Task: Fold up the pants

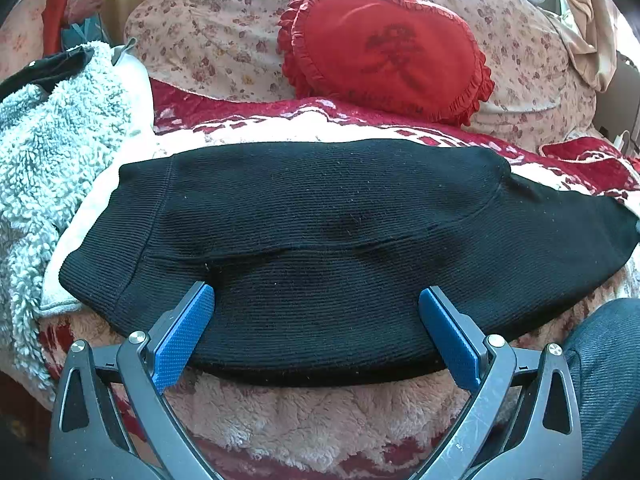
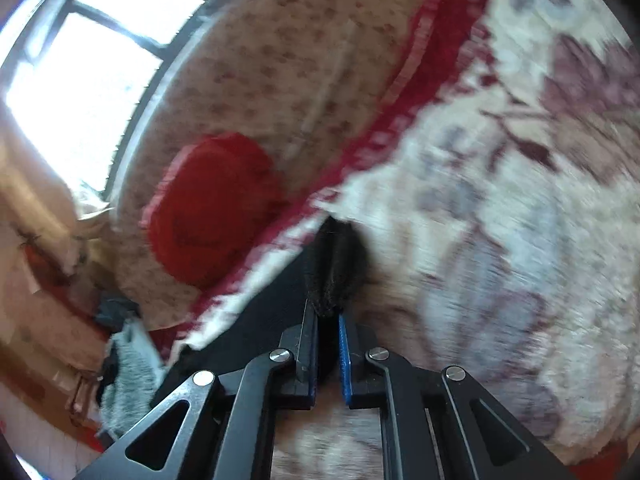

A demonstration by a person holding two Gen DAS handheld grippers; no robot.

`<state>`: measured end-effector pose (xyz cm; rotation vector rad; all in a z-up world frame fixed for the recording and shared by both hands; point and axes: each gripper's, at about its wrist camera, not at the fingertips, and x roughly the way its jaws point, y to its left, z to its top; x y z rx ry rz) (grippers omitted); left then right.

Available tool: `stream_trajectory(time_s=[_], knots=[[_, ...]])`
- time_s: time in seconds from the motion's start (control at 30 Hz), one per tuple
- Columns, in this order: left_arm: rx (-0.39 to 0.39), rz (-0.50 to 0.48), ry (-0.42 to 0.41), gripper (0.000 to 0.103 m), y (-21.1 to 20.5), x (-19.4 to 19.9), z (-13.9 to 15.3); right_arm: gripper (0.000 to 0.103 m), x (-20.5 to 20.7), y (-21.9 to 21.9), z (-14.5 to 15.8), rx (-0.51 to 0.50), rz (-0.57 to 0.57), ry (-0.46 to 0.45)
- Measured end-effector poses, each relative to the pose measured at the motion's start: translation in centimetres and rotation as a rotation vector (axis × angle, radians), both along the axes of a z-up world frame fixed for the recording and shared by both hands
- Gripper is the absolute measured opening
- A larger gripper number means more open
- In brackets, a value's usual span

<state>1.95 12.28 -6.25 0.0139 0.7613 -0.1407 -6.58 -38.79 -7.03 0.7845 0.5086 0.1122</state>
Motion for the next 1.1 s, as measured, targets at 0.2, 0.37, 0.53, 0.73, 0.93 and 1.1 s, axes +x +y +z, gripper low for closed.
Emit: stream_trajectory(time_s=[0.2, 0.37, 0.53, 0.73, 0.93, 1.1], knots=[[0.002, 0.002, 0.003, 0.102, -0.1, 0.0, 0.0, 0.008, 1.1, 5.0, 2.3, -0.049, 0.198, -0.097], [0.002, -0.001, 0.004, 0.102, 0.0, 0.0, 0.0, 0.008, 2.6, 10.9, 3.8, -0.066, 0.403, -0.163], [0.002, 0.002, 0.003, 0.102, -0.1, 0.0, 0.0, 0.008, 4.6, 16.9, 4.0, -0.045, 0.602, -0.170], [0.003, 0.002, 0.005, 0.102, -0.3, 0.0, 0.0, 0.008, 7.0, 23.6, 3.4, -0.148, 0.774, -0.066], [0.005, 0.002, 0.005, 0.102, -0.3, 0.0, -0.1, 0.008, 9.3, 24.9, 2.9, -0.181, 0.802, 0.019], [0.006, 0.001, 0.007, 0.102, -0.4, 0.0, -0.1, 0.009, 10.3, 26.4, 1.9, -0.243, 0.829, 0.155]])
